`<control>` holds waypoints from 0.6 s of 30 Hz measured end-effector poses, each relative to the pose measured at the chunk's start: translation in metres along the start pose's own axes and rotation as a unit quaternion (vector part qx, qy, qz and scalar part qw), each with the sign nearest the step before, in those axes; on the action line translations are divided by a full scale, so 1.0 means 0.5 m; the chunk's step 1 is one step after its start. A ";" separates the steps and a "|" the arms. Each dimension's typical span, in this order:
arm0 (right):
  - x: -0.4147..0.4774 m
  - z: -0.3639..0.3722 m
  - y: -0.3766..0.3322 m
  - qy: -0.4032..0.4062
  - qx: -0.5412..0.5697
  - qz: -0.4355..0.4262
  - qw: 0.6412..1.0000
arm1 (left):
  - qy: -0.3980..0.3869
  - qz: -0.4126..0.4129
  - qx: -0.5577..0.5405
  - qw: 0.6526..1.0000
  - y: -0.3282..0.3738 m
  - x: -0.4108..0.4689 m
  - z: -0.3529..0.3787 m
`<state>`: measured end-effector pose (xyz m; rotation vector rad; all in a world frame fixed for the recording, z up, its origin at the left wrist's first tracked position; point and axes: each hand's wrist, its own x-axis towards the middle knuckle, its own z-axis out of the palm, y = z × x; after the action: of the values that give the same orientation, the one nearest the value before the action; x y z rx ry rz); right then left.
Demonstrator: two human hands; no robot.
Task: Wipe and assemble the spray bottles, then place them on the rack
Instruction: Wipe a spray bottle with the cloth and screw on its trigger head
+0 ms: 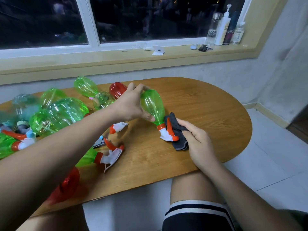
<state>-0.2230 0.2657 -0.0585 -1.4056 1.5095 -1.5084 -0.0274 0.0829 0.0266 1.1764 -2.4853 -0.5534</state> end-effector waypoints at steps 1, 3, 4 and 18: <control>-0.011 0.003 -0.006 -0.008 -0.006 -0.008 1.000 | -0.001 0.010 0.016 1.000 0.005 -0.004 0.003; -0.031 0.008 -0.014 -0.028 -0.026 -0.039 0.999 | -0.004 0.027 0.051 0.998 0.014 -0.010 0.009; -0.040 0.009 -0.014 -0.034 -0.045 -0.060 0.997 | -0.004 0.031 0.066 0.997 0.018 -0.014 0.012; -0.143 -0.014 -0.004 -0.042 -0.131 -0.089 0.986 | -0.092 0.029 0.126 0.987 0.032 -0.088 0.036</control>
<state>-0.2089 0.3346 -0.0743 -1.7766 1.6102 -1.3686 -0.0196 0.1306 0.0127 1.1854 -2.8047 -0.3527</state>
